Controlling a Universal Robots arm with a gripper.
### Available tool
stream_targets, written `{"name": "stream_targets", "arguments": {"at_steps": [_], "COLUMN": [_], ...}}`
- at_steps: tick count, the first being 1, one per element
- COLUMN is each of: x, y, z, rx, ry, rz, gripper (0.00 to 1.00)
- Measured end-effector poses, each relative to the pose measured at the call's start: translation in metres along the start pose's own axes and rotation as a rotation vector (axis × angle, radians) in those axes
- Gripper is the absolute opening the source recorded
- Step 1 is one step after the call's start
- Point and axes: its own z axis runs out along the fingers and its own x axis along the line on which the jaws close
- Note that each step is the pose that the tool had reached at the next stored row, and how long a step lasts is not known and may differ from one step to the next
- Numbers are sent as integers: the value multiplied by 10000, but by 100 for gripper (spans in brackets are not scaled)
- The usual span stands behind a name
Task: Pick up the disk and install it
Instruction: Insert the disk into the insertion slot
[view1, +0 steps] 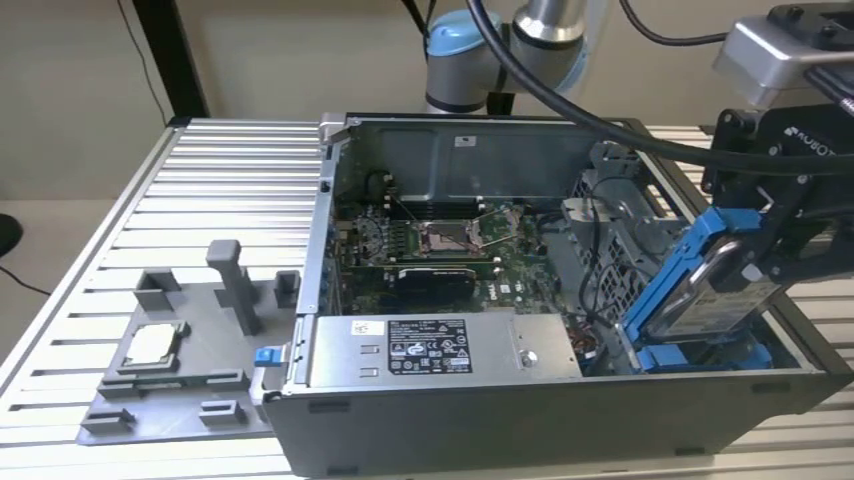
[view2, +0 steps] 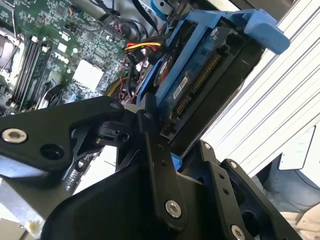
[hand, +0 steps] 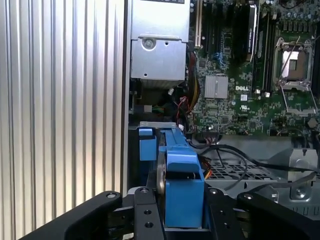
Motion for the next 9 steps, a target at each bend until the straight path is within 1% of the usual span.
{"name": "stream_targets", "arguments": {"at_steps": [6,8,9], "x": [1,-1,-2], "y": [0,0,1], "z": [0,-29,-59], "rx": [0,-4,-8], "ry": [-7,-37,-41], "rz": [0,0,0], "gripper": [0,0,0]}}
